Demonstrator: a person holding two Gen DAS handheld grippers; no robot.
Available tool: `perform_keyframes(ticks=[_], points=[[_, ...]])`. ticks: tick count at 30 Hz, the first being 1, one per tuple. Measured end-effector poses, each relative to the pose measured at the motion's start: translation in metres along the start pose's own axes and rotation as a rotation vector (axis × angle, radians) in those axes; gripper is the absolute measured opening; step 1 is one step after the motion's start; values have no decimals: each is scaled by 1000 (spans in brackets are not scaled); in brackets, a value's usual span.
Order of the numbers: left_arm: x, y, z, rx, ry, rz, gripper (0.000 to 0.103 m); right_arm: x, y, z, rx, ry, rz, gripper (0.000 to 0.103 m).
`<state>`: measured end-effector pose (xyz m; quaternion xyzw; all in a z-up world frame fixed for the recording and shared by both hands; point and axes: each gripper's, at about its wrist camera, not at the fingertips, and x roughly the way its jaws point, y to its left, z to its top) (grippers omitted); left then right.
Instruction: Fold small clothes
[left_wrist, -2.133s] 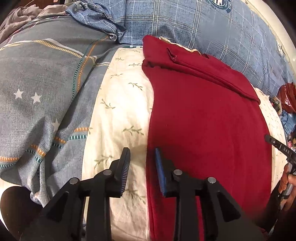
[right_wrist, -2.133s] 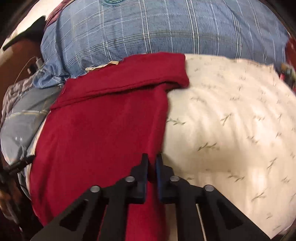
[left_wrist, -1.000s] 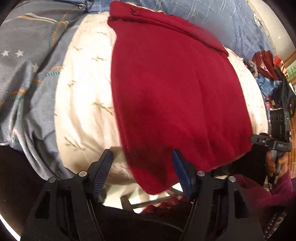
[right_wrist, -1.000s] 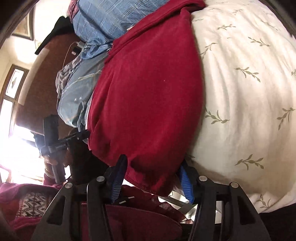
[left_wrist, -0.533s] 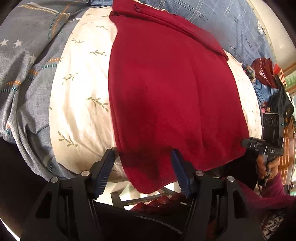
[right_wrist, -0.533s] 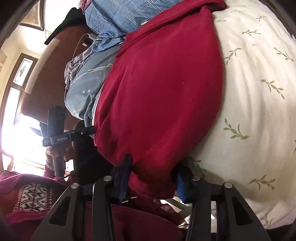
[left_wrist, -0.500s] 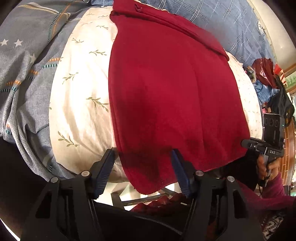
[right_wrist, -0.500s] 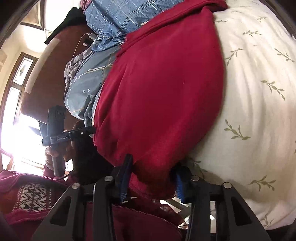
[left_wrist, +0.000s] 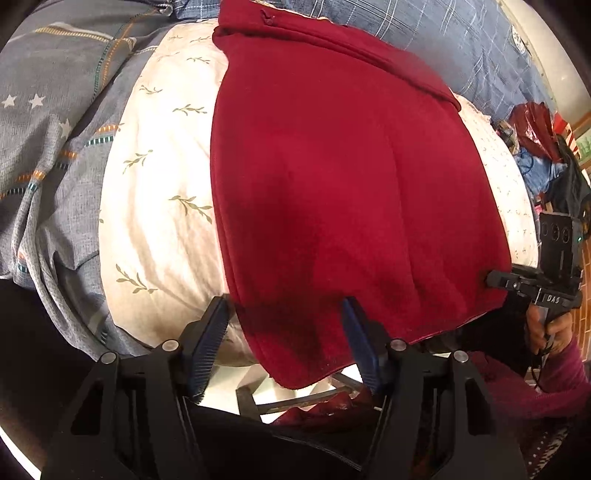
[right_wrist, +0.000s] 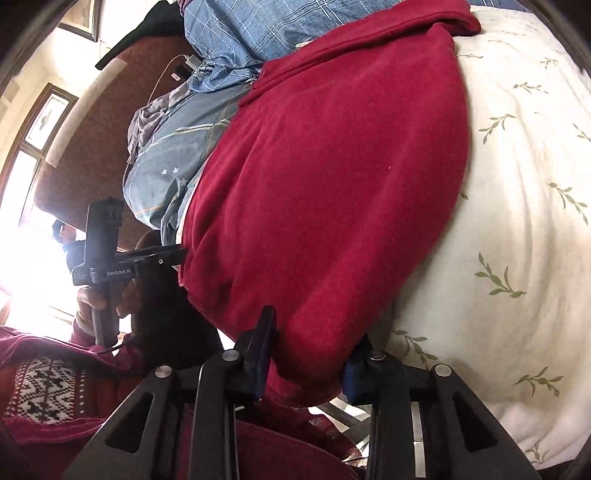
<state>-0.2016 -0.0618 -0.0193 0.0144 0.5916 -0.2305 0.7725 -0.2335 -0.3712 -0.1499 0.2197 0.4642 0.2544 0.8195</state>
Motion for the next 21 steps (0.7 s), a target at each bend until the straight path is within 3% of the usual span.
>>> perform_keyframes(ticks=[1,2,3,7,15,21], points=[[0,-2,-1,12,-6,28,42,0,2,1,-4,1,-8,23],[1,-4,-1,26,-10,57,11,0,6,2,-17,-2,-19,20],[1,-4,-1,26,-4,45,7,-2,9,2,-29,-12,-23,17],[-13,-2,6,24,-19,-19,5,-14,25,12,-86,-61,-17,16],[-60,13,49,-33,-187,-156,5,-58,54,53,-149,-277,-5,14],[-75,17,108,-53,-331,-160,5,-68,59,105,-145,-428,-44,14]])
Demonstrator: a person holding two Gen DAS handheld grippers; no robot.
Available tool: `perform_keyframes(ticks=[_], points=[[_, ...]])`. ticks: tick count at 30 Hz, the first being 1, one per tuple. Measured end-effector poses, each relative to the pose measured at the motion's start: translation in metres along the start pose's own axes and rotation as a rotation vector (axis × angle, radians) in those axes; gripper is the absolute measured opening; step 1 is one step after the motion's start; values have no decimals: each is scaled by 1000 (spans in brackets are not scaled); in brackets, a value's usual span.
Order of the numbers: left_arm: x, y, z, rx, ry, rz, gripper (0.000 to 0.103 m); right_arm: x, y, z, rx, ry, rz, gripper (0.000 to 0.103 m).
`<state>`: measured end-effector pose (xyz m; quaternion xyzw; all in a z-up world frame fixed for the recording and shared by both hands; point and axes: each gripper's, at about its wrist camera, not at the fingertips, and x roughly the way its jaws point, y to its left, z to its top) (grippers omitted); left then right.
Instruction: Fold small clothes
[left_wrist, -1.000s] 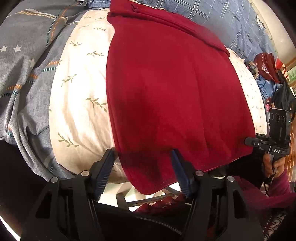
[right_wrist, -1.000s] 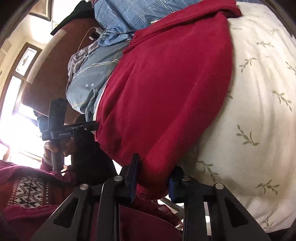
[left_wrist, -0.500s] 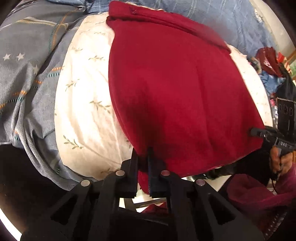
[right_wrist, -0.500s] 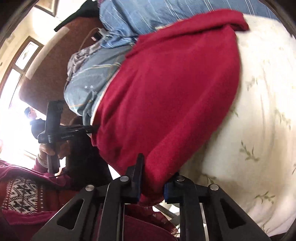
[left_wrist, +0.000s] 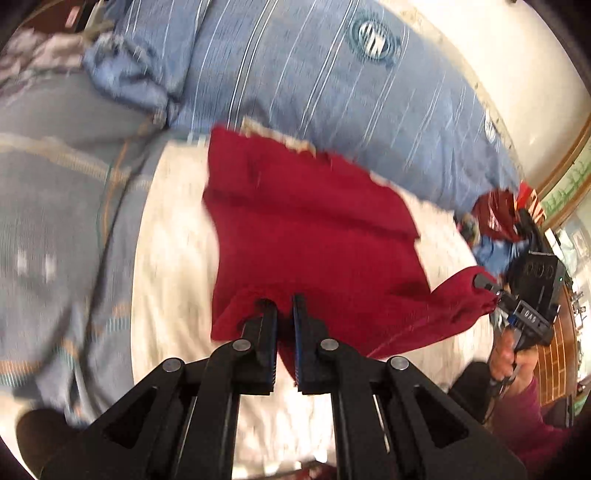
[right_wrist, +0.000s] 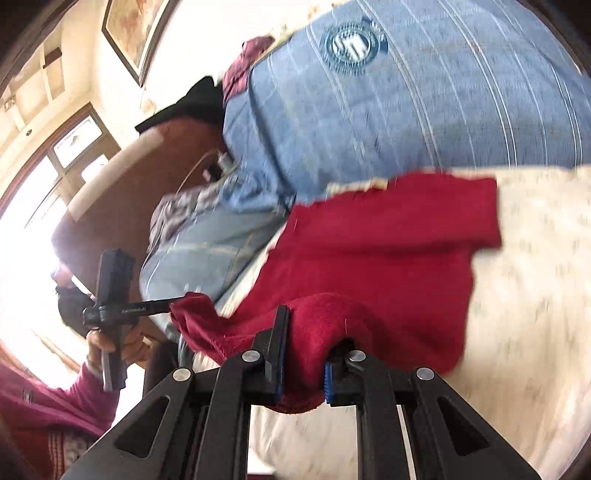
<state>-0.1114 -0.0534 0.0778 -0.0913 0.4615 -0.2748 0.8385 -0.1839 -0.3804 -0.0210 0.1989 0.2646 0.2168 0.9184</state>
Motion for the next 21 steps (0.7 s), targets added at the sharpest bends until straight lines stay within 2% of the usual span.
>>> perform_keyframes(ticks=[4,9,16,19,20,21], points=[[16,-6,43,23,-70,13,5,21,-15,32,-13,-27,-56,14],[48,0,96,29,-113,55,5,48,-50,73,36,-60,-130,14],[129,33,150,-60,-71,136,5,101,-109,122,137,-44,-171,14],[160,48,162,-94,-24,127,6,131,-134,131,169,5,-188,17],[167,54,163,-115,-4,117,10,139,-144,131,199,32,-191,18],[170,58,164,-131,7,97,19,143,-153,131,234,59,-183,21]])
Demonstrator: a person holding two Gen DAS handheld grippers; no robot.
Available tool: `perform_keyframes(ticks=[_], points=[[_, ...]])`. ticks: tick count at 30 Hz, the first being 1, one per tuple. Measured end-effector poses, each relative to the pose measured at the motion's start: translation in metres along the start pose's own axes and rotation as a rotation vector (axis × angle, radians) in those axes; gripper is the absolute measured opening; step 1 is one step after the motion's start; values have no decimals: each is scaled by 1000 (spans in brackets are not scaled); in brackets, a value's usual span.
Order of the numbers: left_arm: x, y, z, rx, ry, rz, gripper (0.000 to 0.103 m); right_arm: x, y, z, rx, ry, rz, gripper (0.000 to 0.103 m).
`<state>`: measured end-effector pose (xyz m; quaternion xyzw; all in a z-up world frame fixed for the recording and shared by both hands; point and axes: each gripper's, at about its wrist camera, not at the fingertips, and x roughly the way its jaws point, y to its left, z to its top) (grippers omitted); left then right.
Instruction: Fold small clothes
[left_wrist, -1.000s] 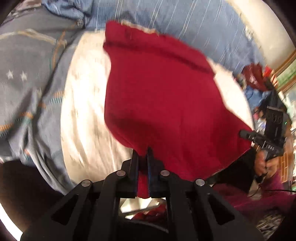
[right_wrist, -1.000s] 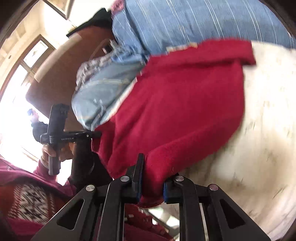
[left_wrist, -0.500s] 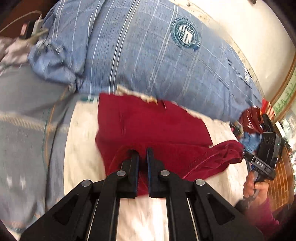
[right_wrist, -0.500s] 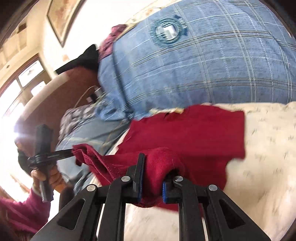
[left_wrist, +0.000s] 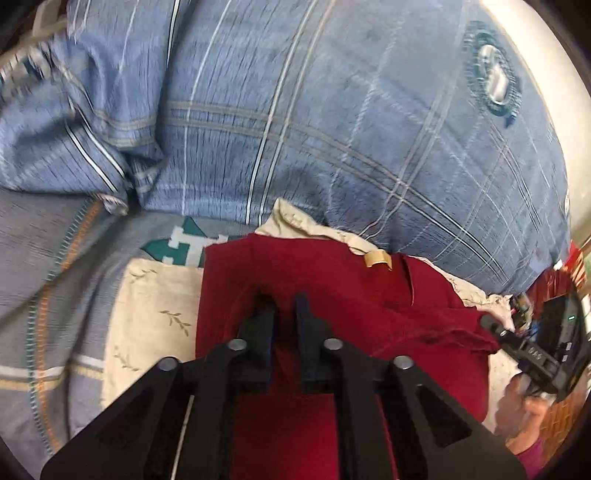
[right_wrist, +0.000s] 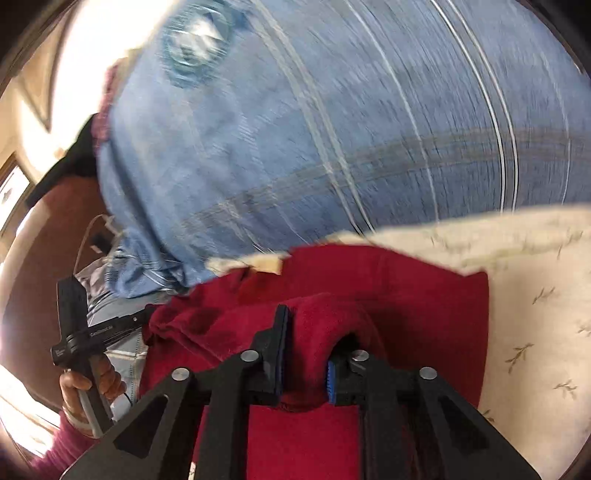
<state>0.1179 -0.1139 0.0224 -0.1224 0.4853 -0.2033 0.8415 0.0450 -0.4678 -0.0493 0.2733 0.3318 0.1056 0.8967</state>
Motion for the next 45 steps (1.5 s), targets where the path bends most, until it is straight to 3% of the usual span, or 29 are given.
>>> perform_keyframes(ticks=[1,2,3,4,6,8,11,15,18,20,22,24,26,35,39,43,45], points=[[1,3,0,-13,6,-25,26,2,-9,1,49,26,22,24],[-1,5,1,-22,5,-50,43,-2,-16,0,88,24,53,28],[-5,5,1,-22,-10,-59,59,-9,-22,0,113,1,76,42],[-11,5,1,-19,-34,-46,64,-22,-26,0,129,-53,71,52],[-24,5,3,-14,-91,-20,72,-46,-32,-1,153,-139,49,53],[-29,5,6,-9,-115,-17,72,-65,-29,-3,147,-176,52,52],[-27,-6,2,46,-117,15,72,-70,3,-14,14,-161,75,48],[3,-22,-2,114,-58,86,72,-24,47,-21,-154,-43,5,48],[24,-25,1,124,-37,143,72,20,42,-4,-126,-24,-74,47],[40,-20,6,115,-26,211,72,39,28,8,-109,-44,-183,46],[51,-13,9,98,-11,232,72,52,2,21,-39,-65,-279,44],[62,-4,11,74,10,236,72,59,-22,23,52,-62,-271,37],[65,-1,12,68,4,237,72,60,-32,23,103,-68,-234,37],[39,-3,9,77,-23,241,72,11,10,4,-8,-89,-219,46],[24,-7,1,93,-42,241,72,5,25,-10,-75,-66,-267,47],[11,-15,-11,131,-55,252,72,12,12,-20,-53,-38,-345,45],[0,-21,-18,146,-65,257,72,24,-1,-23,-17,1,-333,46]])
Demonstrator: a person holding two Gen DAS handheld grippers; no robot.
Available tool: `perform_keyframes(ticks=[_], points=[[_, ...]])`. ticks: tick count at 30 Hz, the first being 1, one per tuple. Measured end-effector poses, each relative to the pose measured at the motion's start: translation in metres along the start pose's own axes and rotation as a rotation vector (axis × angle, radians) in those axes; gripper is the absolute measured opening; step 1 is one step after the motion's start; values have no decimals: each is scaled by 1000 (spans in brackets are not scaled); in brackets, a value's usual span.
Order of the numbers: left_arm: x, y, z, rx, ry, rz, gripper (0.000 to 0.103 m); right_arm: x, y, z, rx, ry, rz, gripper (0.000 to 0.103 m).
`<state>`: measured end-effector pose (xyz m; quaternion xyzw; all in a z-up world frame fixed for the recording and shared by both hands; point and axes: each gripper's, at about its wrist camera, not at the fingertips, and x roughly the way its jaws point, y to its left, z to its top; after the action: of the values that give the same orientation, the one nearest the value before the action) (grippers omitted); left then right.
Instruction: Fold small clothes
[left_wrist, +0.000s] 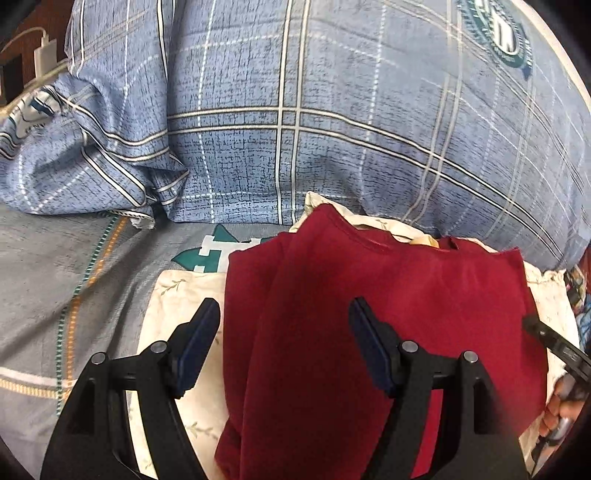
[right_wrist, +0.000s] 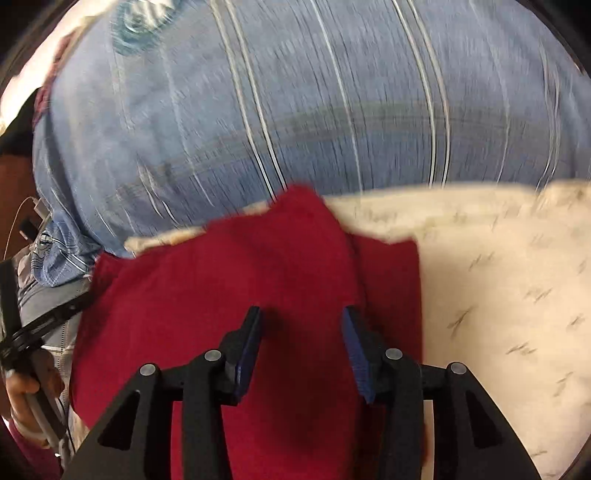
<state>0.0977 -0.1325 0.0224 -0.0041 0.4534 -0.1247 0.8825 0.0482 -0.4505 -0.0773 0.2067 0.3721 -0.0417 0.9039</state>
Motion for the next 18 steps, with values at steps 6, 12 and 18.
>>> perform_keyframes(ticks=[6,12,18], points=[[-16,3,-8,28,-23,19,72,-23,14,2,-19,-51,4,47],[-16,9,-21,20,-6,12,72,-28,29,17,-33,-101,10,47],[-22,24,-57,-20,30,7,72,17,28,38,-57,-50,-100,43]])
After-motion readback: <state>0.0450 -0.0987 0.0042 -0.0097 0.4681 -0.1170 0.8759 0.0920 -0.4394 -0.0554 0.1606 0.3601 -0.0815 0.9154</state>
